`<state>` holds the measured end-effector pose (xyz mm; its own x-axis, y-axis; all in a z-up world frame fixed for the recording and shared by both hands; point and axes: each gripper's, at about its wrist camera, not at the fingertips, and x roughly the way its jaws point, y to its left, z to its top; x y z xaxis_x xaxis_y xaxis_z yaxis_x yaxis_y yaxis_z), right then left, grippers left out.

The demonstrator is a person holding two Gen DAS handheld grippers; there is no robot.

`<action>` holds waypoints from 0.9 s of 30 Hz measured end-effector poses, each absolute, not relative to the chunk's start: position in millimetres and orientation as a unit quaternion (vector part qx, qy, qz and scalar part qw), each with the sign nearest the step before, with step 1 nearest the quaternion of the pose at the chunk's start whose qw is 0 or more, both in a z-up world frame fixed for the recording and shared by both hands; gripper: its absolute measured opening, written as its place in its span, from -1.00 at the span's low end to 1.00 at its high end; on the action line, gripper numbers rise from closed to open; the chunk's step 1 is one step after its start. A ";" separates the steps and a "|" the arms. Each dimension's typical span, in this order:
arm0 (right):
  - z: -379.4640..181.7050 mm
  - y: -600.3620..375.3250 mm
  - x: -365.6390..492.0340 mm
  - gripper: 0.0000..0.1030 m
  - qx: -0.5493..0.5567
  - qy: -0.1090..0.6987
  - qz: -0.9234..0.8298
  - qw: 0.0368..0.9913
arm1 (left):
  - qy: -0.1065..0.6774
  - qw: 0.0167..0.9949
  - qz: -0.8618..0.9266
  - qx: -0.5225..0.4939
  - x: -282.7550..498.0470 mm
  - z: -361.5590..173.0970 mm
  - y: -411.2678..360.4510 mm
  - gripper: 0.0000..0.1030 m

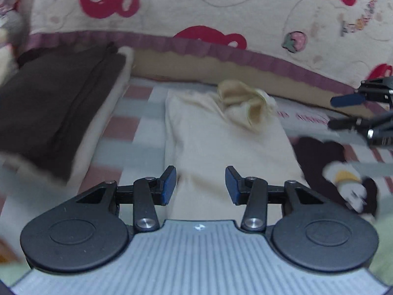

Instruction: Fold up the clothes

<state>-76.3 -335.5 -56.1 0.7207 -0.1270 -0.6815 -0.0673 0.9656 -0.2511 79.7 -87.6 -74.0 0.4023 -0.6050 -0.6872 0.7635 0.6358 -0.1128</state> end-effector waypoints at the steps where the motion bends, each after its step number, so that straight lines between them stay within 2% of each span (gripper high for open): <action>1: -68.4 -340.5 -63.2 -0.04 -0.141 0.368 -0.028 0.919 | 0.349 0.841 -0.400 0.107 90.1 -80.4 -99.5 -0.16; 7: -151.9 -364.1 -19.3 -0.07 -0.213 0.408 -0.043 0.887 | 0.369 0.843 -0.389 0.037 135.3 -134.5 -106.6 -0.16; 9: -152.9 -371.6 -28.2 0.05 -0.213 0.396 -0.031 0.893 | 0.375 0.840 -0.393 0.021 144.3 -155.8 -100.9 -0.17; 14: -136.3 -394.5 -15.1 0.11 -0.160 0.392 -0.021 0.906 | 0.401 0.826 -0.396 0.020 159.7 -176.1 -93.9 -0.16; 18: -145.8 -387.5 7.8 0.34 -0.208 0.392 -0.001 0.896 | 0.396 0.825 -0.403 -0.009 165.2 -178.7 -85.5 -0.16; 20: -158.1 -386.4 24.1 0.35 -0.231 0.400 0.002 0.887 | 0.395 0.825 -0.404 -0.006 165.1 -182.2 -81.7 -0.16; 22: -166.0 -394.4 40.8 0.25 -0.225 0.398 0.003 0.890 | 0.396 0.825 -0.403 0.000 163.5 -184.7 -77.6 -0.16; 24: -158.2 -414.0 50.9 -0.55 -0.148 0.373 -0.002 0.916 | 0.398 0.826 -0.400 -0.001 161.7 -184.9 -73.2 -0.16; 27: -139.1 -467.0 54.8 -0.62 0.060 0.331 -0.064 0.940 | 0.390 0.830 -0.398 0.000 159.6 -181.8 -70.6 -0.16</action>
<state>54.8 -467.0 -139.1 0.7728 -0.0810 -0.6295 0.1603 0.9846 0.0702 159.6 -70.6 -181.8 0.3786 -0.6616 -0.6472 0.6609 0.6828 -0.3114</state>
